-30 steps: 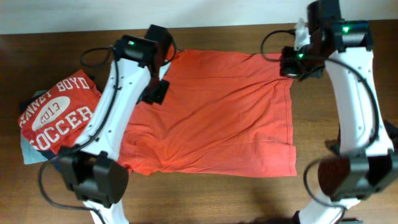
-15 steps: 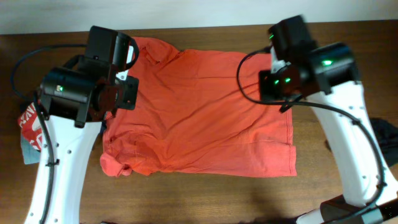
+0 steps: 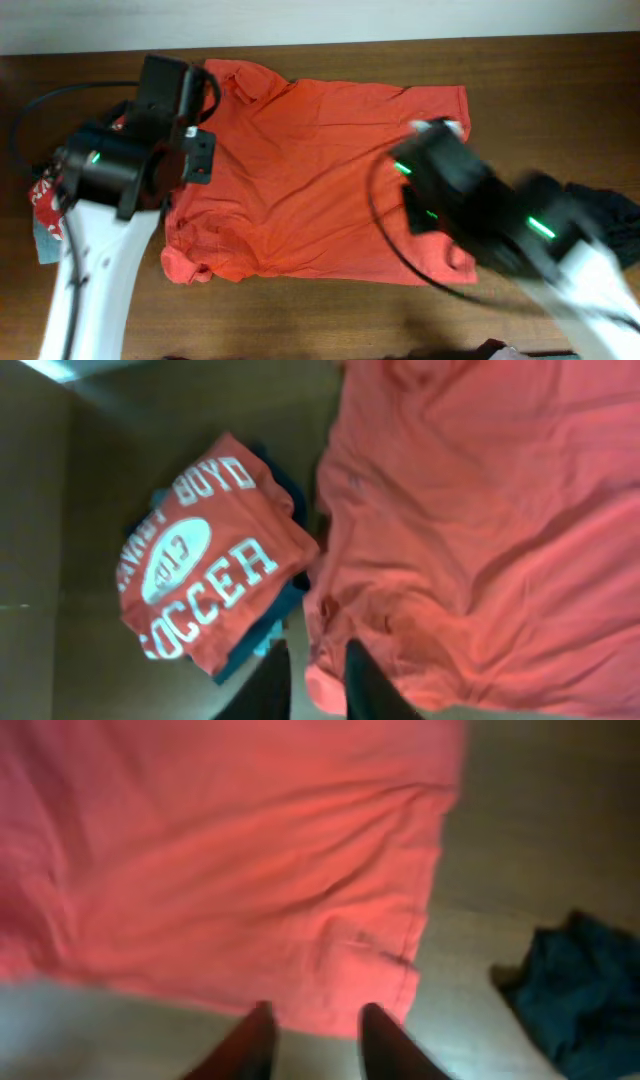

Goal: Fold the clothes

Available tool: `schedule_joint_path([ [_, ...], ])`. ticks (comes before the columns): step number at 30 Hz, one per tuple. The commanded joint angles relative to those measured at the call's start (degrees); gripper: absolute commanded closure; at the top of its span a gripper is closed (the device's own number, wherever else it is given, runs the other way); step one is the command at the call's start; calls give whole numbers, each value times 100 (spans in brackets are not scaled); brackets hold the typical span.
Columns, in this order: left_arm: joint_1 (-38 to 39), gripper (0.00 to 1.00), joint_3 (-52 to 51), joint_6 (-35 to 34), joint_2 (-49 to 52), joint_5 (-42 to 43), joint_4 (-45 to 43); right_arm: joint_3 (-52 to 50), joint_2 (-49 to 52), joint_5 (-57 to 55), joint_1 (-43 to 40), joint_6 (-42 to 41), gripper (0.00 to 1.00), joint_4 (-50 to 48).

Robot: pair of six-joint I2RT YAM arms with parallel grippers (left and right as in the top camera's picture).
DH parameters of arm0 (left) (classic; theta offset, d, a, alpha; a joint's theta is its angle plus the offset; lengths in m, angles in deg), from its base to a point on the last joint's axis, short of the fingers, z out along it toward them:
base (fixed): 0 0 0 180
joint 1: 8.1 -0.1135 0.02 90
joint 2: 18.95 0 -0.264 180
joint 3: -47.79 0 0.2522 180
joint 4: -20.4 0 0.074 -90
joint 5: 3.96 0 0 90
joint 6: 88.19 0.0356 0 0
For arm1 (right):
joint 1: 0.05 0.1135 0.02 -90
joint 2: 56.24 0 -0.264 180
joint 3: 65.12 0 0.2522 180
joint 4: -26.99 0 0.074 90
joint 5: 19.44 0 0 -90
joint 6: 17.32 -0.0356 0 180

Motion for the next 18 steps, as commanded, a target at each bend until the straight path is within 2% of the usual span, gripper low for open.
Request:
schedule_joint_path([
  [1, -31, 73, -372, -96, -264, -208, -264, -341, -317, -909, -181, -815, 60, -35],
  [5, -144, 62, -1329, -98, -247, -101, -970, -1250, -391, -518, -726, -1029, 59, -385],
  [8, -306, 58, -2208, -98, -245, 415, -1639, -2146, -337, 297, -1207, -1019, 59, -885],
  [11, -514, 50, -2992, -87, -227, 1108, -2354, -3056, -295, 1502, -1738, -459, 59, -1733],
  [14, -695, 46, -3668, 306, -208, 1652, -3040, -3753, -164, 2542, -2328, 190, 54, -2612],
  [18, -778, 44, -4175, 660, -98, 2057, -3593, -4085, 299, 2855, -2959, 332, 52, -3097],
])
